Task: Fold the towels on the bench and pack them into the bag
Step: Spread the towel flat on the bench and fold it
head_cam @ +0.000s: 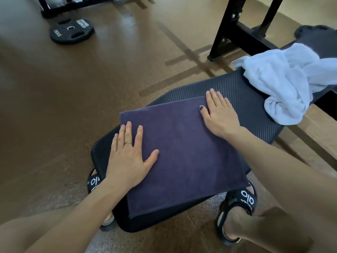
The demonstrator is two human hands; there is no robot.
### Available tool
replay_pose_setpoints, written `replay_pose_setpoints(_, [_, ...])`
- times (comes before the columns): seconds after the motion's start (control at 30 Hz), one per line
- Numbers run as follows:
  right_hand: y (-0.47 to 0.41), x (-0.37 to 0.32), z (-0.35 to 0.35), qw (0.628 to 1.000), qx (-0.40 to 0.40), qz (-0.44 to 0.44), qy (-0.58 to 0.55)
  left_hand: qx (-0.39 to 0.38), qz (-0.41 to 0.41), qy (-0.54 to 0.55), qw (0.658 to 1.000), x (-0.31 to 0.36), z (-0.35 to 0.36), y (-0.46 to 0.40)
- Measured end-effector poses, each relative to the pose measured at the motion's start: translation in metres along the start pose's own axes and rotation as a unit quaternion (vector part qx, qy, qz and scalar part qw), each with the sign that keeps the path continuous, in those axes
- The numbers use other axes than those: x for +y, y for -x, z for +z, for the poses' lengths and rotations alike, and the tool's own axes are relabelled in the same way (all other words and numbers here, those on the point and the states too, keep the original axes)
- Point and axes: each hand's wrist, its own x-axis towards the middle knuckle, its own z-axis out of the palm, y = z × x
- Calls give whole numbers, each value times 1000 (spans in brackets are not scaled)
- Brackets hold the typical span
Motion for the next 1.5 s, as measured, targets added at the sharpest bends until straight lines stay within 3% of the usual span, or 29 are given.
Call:
replay_pose_setpoints(0.13, [17, -36, -9, 995, 71, -68, -20, 12, -14, 19, 1000, 1, -13, -11])
replay_pose_setpoints(0.2, [33, -41, -4, 993, 55, -101, -15, 20, -4, 4, 1000, -4, -13, -17])
replay_pose_setpoints(0.3, [42, -15, 12, 998, 3, -59, 19, -1, -11, 2, 1000, -11, -3, -17])
replay_pose_setpoints(0.4, [45, 1, 4, 999, 8, -32, 37, -4, -15, 4, 1000, -13, 0, -17])
replay_pose_setpoints(0.5, [78, -1, -3, 994, 66, -82, 30, 5, -16, 14, 1000, -13, -1, -19])
replay_pose_setpoints(0.57, [111, 7, 8, 989, 47, -130, 53, 8, -15, 11, 1000, -13, 1, -17])
replay_pose_setpoints(0.73, [127, 40, 20, 999, -4, -20, 42, 3, -15, 19, 1000, -15, 2, -17])
replay_pose_setpoints(0.87, [161, 35, 10, 998, 59, -24, 24, 4, -57, 100, 993, -9, -12, -13])
replay_pose_setpoints(1.0, [194, -15, 9, 988, 85, -128, -26, 17, -119, 205, 971, -14, -34, -32])
replay_pose_setpoints(1.13, [214, -108, 24, 960, 78, -254, -91, -72, -150, 306, 937, -35, -54, -47])
replay_pose_setpoints(1.33, [224, -178, 44, 976, 51, -203, -55, -39, -125, 395, 909, -51, -70, -66])
replay_pose_setpoints(1.5, [228, -198, 50, 985, 47, -167, -2, -33, -93, 374, 922, -56, -79, -77])
